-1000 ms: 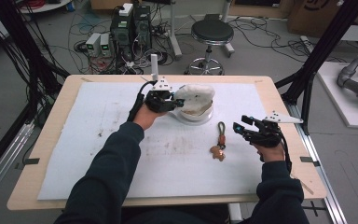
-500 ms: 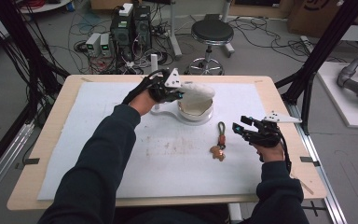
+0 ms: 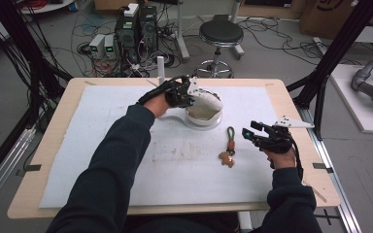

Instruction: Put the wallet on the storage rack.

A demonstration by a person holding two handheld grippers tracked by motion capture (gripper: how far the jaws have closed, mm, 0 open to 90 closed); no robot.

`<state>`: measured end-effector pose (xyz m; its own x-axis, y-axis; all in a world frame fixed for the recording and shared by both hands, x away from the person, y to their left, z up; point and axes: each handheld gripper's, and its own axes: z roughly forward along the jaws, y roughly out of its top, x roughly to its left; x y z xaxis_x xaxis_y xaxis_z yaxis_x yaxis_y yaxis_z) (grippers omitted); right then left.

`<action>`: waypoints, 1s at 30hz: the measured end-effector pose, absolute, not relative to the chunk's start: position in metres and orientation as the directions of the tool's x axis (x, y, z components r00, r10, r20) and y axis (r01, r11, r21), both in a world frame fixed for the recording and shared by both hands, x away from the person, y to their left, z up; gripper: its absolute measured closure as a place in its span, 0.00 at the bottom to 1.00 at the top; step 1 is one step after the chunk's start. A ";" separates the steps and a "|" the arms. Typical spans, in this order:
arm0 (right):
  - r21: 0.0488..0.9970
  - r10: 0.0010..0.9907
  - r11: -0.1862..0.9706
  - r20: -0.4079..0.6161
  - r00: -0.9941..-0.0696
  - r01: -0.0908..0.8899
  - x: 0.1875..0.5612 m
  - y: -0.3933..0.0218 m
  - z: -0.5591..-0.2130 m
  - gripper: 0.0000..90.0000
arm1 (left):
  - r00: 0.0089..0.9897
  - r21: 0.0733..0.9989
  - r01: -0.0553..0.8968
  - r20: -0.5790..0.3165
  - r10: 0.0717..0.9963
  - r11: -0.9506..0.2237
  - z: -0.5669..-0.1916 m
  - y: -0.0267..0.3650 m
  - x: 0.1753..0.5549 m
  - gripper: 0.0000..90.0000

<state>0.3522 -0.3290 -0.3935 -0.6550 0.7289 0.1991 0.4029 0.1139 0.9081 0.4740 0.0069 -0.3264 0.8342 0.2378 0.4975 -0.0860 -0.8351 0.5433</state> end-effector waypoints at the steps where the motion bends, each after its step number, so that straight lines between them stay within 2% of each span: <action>1: 0.908 0.729 0.111 0.202 -0.654 0.404 0.352 -0.329 -0.394 0.46 | 0.835 0.545 -0.085 0.496 0.239 -0.834 -0.328 0.006 0.476 0.84; 9: 0.910 0.729 0.108 0.201 -0.654 0.400 0.352 -0.330 -0.394 0.46 | 0.851 0.599 0.009 0.416 0.321 -0.801 -0.342 0.005 0.485 0.83; 18: 0.910 0.730 0.105 0.204 -0.653 0.401 0.351 -0.330 -0.394 0.46 | 0.855 0.633 0.065 0.364 0.371 -0.772 -0.352 0.002 0.487 0.82; 19: 0.911 0.730 0.107 0.201 -0.654 0.399 0.351 -0.331 -0.394 0.46 | 0.852 0.653 0.090 0.340 0.397 -0.752 -0.353 0.004 0.488 0.80; 23: 0.910 0.731 0.102 0.205 -0.651 0.401 0.351 -0.332 -0.394 0.46 | 0.851 0.746 0.187 0.202 0.484 -0.639 -0.357 0.015 0.488 0.61; 24: 0.911 0.731 0.100 0.206 -0.651 0.401 0.351 -0.332 -0.394 0.46 | 0.848 0.773 0.210 0.160 0.504 -0.598 -0.358 0.020 0.487 0.51; 27: 0.911 0.732 0.101 0.203 -0.650 0.399 0.351 -0.333 -0.394 0.46 | 0.837 0.837 0.261 0.052 0.544 -0.482 -0.361 0.038 0.481 0.46; 30: 0.910 0.735 0.100 0.206 -0.646 0.403 0.350 -0.332 -0.394 0.46 | 0.823 0.869 0.279 0.003 0.569 -0.408 -0.362 0.055 0.474 0.44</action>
<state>0.3504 -0.3323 -0.3941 -0.6464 0.7347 0.2059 0.4032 0.0999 0.9096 0.4742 0.0551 -0.3617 0.8227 0.5685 0.0026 0.2793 -0.4081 0.8692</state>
